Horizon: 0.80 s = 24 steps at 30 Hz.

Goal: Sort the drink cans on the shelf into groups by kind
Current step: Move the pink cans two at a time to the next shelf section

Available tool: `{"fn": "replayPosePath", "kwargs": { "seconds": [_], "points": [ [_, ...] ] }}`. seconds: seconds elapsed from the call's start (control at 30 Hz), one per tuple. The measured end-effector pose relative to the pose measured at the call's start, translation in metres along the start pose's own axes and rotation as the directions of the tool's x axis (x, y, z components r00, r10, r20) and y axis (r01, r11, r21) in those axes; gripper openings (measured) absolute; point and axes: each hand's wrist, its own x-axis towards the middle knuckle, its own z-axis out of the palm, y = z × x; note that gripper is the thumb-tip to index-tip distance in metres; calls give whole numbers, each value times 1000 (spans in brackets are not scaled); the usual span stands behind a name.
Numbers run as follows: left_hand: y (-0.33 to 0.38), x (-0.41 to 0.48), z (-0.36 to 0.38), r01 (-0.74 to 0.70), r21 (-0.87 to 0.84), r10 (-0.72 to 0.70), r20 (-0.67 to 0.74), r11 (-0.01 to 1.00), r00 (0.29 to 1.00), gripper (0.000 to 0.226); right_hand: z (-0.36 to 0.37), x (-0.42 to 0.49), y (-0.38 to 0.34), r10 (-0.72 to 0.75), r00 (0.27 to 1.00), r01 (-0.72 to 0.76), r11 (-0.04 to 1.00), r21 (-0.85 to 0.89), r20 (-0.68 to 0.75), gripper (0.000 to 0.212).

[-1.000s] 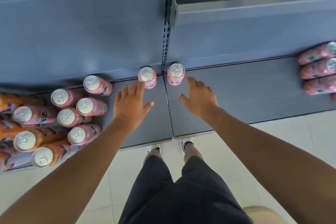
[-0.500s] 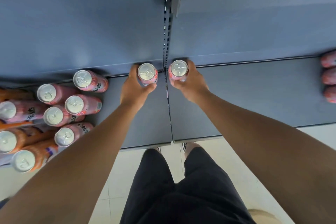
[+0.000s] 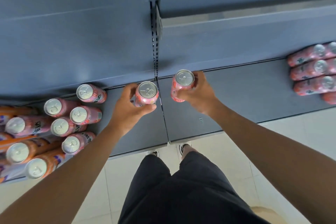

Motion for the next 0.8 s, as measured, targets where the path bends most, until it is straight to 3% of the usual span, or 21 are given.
{"fn": "replayPosePath", "kwargs": {
  "seconds": [0.17,0.4,0.8],
  "points": [
    [51,-23,-13,-186,27,183,87,982,979,61,-26,-49,-25,-80,991,82,997,14,-106,62],
    [109,-39,-9,-331,-19,323,277,944,905,62,-59,-118,-41,-178,964,176,984,-29,-199,62],
    [188,-90,89,-493,-49,442,526,869,727,62,-152,-211,14,-108,847,215,965,151,-520,56]
  ]
}}
